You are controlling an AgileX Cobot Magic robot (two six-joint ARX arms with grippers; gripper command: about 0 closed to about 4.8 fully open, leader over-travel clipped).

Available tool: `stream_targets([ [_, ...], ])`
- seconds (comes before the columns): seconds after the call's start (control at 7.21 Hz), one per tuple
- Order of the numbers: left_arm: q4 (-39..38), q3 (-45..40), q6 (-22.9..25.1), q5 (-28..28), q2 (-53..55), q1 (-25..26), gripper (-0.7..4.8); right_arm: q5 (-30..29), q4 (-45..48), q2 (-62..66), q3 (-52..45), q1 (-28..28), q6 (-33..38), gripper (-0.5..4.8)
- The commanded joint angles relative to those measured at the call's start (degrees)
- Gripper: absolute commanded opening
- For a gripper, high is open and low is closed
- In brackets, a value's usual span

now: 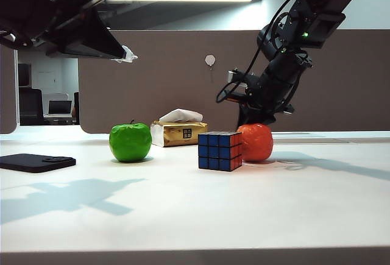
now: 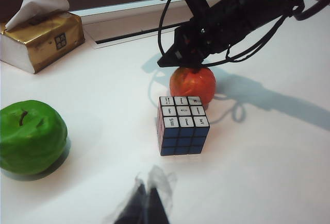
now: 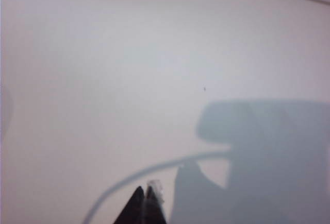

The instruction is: Move all the fruits on the tabletop near the face of the Rubik's cube that has the color most similar to each fruit.

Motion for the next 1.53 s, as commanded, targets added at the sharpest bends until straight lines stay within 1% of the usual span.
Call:
stream_targets([
  [0.14, 0.74, 0.24, 0.02, 0.11, -0.11, -0.02, -0.05, 1.05, -9.68, -0.46, 0.31, 0.09, -2.95, -0.01],
  [0.28, 0.74, 0.24, 0.04, 0.11, -0.11, -0.02, -0.05, 4.61, -12.13, -1.42, 0.31, 0.09, -5.60, -0.01],
  [0.42, 0.76, 0.24, 0.02, 0.11, -0.11, -0.02, -0.05, 15.58, -17.44, -4.52, 0.31, 0.07, -6.25, -0.01],
  [0.55, 0.76, 0.24, 0.02, 0.11, -0.11, -0.02, -0.05, 16.50, -18.71, -4.50, 0.31, 0.07, -6.25, -0.01],
  [0.69, 0.76, 0.24, 0.02, 0.13, -0.11, -0.02, -0.05, 21.73, -25.57, -4.50, 0.31, 0.07, -7.76, -0.01],
  [0.83, 0.76, 0.24, 0.02, 0.13, -0.11, -0.02, -0.05, 21.70, -26.21, -4.50, 0.31, 0.07, -7.76, -0.01],
  [0.97, 0.76, 0.24, 0.02, 0.11, -0.11, -0.02, -0.05, 19.82, -28.70, -4.50, 0.28, 0.09, -7.72, 0.00],
  [1.39, 0.76, 0.24, 0.02, 0.13, -0.11, -0.02, -0.05, 12.46, -29.27, -5.44, 0.31, 0.09, -7.69, -0.01],
  [1.53, 0.76, 0.24, 0.02, 0.11, -0.11, -0.02, -0.05, 10.03, -30.91, -7.06, 0.31, 0.09, -7.50, -0.01],
])
